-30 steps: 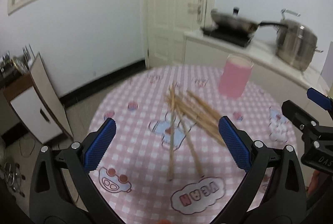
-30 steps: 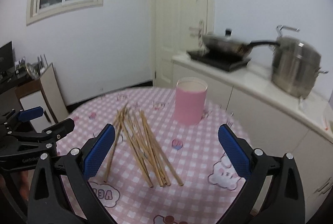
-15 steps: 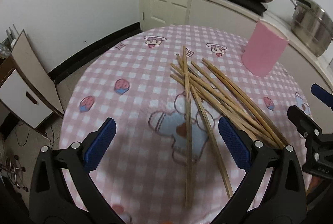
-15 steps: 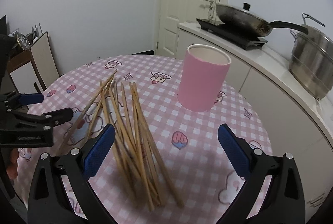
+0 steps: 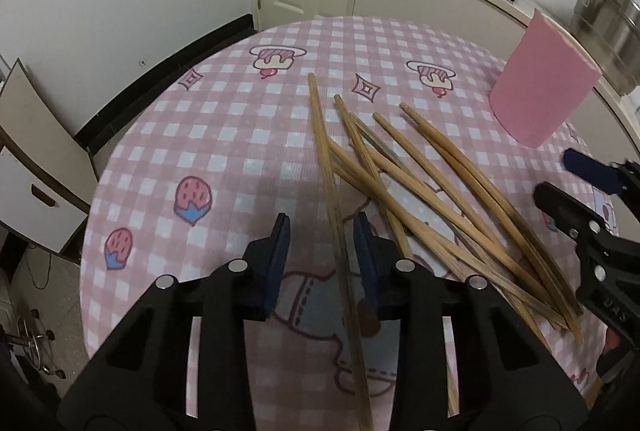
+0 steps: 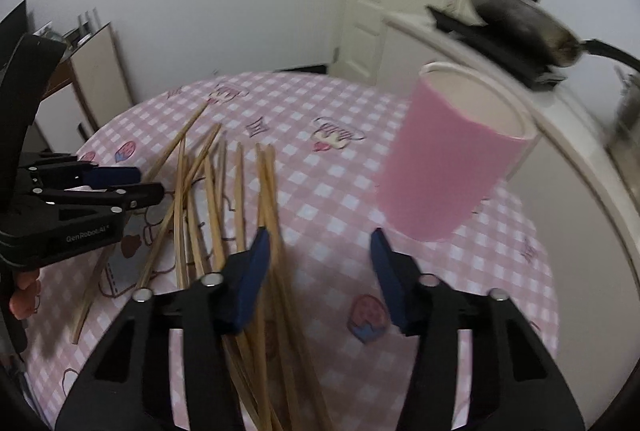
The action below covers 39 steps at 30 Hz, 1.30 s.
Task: Organize utensils
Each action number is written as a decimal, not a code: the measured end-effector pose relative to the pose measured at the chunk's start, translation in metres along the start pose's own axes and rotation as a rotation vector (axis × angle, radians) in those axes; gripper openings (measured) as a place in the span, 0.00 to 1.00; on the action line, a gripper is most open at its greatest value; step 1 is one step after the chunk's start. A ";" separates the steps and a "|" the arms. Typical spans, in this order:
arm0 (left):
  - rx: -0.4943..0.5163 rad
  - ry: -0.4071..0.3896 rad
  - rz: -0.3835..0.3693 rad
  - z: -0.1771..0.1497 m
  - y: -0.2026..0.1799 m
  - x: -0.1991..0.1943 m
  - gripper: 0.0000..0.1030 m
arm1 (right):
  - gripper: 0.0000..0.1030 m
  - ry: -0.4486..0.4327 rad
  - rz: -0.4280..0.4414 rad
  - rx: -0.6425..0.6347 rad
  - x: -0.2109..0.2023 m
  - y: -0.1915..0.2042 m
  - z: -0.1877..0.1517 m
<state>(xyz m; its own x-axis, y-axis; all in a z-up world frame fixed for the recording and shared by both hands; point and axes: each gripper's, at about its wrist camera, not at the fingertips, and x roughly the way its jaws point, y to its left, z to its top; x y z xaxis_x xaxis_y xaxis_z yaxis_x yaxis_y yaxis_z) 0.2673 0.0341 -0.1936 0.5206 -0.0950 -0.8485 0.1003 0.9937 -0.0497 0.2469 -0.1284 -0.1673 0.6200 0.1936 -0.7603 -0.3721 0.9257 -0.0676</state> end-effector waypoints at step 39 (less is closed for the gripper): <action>-0.060 -0.002 -0.021 -0.003 0.025 -0.011 0.09 | 0.05 0.234 0.184 -0.048 0.054 -0.003 0.024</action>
<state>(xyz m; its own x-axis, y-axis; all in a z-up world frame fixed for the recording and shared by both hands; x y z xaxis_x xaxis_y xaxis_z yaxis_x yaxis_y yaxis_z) 0.2611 0.0598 -0.1874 0.5204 -0.1163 -0.8460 0.0601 0.9932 -0.0996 0.2979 -0.1131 -0.1927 0.3650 0.2717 -0.8905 -0.4990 0.8646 0.0593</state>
